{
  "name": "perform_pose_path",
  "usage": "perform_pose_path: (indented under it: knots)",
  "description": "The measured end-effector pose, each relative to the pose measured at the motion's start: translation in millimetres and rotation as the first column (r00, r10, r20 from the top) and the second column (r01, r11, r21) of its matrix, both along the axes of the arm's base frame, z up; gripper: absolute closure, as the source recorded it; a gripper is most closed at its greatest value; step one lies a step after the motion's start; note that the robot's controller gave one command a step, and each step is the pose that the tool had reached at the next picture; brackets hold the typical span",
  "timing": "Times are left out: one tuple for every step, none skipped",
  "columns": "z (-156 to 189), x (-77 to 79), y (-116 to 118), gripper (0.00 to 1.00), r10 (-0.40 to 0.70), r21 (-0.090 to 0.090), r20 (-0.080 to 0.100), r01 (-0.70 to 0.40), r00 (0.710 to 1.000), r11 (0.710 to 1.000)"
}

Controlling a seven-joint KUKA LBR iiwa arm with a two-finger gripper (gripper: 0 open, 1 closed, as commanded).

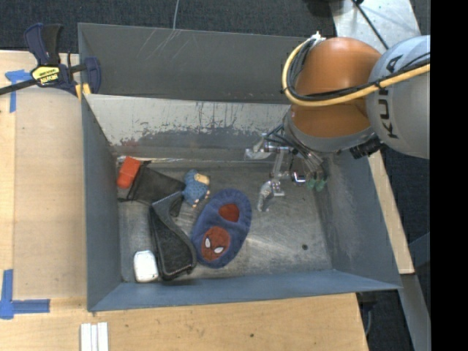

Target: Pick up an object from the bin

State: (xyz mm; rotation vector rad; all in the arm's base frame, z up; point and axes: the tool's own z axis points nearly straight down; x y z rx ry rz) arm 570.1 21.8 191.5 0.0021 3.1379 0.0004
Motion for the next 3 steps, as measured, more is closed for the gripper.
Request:
perform_pose_path:
  knots:
    - [-111,20.0,38,0.0,0.185,-0.003,-0.001,-0.185,0.983,0.983]
    - [-108,18.9,38,1.0,0.183,-0.002,-0.01,-0.183,0.983,0.983]
    - [45,6.9,17,1.0,0.186,-0.003,0.008,-0.186,0.982,0.982]
